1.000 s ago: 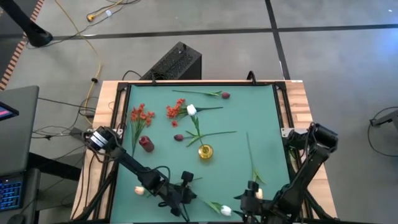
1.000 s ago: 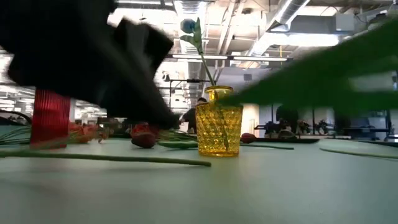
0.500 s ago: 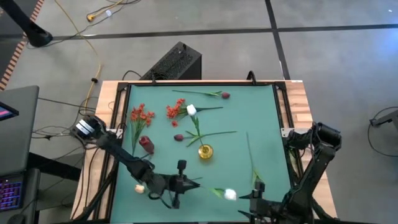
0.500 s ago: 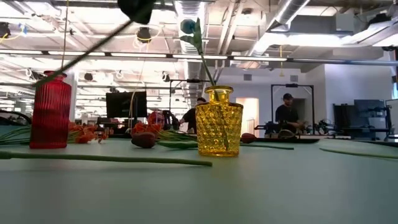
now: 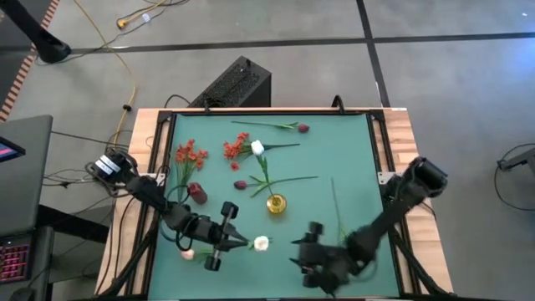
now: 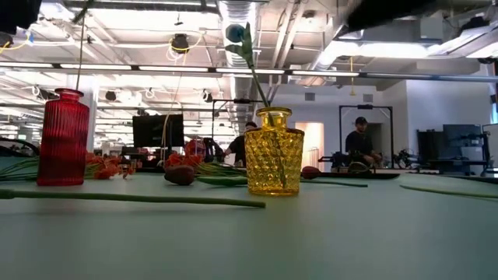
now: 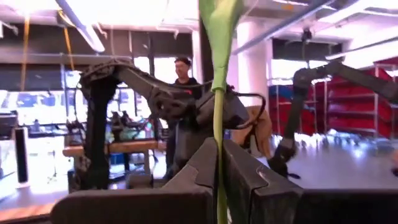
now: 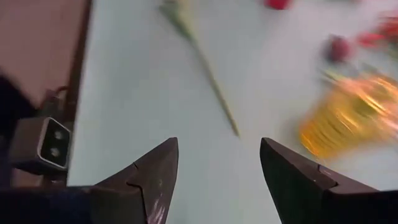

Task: Sort flowers into vase by color
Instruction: Put the white flower into the yellow vase

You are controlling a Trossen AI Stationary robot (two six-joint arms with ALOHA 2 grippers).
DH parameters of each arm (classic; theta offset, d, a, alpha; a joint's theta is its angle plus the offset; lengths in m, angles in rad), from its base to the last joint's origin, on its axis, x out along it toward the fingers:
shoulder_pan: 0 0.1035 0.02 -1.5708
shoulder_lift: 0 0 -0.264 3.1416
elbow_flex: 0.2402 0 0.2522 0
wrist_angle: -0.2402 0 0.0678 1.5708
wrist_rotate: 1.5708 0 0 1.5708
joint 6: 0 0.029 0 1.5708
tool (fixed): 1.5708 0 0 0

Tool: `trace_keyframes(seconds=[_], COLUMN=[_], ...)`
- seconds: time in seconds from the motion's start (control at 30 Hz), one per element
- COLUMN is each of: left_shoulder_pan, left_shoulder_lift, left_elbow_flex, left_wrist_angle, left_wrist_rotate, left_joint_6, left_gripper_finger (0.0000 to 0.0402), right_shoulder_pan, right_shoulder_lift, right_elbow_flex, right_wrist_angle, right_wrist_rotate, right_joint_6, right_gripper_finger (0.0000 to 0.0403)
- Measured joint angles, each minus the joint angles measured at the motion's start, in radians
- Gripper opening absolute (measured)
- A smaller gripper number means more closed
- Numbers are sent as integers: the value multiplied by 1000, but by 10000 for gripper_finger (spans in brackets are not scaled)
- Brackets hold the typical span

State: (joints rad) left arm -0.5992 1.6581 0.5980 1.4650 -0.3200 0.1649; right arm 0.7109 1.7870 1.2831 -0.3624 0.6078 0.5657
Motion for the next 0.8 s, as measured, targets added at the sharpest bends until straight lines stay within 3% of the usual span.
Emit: trace_keyframes(seconds=[0.1, 0.2, 0.53, 0.8], left_shoulder_pan=[-1, -6, 41, 121], left_shoulder_lift=[1, 1, 1, -1], left_elbow_flex=[-1, -1, -1, -6], left_wrist_angle=[-36, -31, 50, 53], left_wrist_rotate=[2, 25, 23, 22], left_joint_6=[-25, -11, 117, 128], left_gripper_finger=[0, 0, 0, 0], right_shoulder_pan=[-101, -166, -241, -304], right_shoulder_lift=[0, 0, -3, -9], right_elbow_flex=[0, 0, 0, 0], right_wrist_angle=[144, 250, 502, 655], right_wrist_rotate=[-235, -333, -362, -351], right_joint_6=[-207, -376, -687, -755], right_gripper_finger=[254, 254, 254, 254])
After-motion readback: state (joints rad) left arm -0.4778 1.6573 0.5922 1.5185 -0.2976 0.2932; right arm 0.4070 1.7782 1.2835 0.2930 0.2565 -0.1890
